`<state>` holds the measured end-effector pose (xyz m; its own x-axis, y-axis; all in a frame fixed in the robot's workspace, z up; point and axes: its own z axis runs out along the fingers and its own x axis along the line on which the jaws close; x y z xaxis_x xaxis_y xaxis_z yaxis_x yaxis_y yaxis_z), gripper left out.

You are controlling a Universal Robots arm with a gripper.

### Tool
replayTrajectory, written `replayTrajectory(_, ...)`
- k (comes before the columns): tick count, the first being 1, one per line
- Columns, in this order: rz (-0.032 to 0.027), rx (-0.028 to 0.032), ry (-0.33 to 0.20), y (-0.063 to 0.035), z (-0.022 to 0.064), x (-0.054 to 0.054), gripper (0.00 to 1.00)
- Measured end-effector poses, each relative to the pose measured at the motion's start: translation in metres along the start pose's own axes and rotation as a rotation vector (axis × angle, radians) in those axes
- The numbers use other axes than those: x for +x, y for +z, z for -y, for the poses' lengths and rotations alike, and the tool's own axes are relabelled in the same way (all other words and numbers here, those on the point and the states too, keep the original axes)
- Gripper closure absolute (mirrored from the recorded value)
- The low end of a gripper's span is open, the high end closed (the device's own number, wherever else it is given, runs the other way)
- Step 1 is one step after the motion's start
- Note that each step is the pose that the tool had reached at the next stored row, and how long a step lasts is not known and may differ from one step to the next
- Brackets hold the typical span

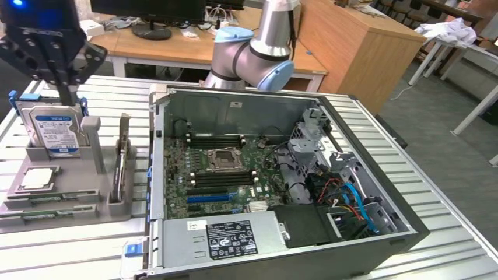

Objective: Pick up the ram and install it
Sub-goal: 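Reach for the ram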

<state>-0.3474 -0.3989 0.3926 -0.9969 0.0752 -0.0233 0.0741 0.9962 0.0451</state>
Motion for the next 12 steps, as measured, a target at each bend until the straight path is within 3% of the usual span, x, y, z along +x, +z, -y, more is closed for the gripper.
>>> replayTrajectory(12, 0.0001, 0.0, 0.0, -0.0007, 0.0026, 0.036, 0.89)
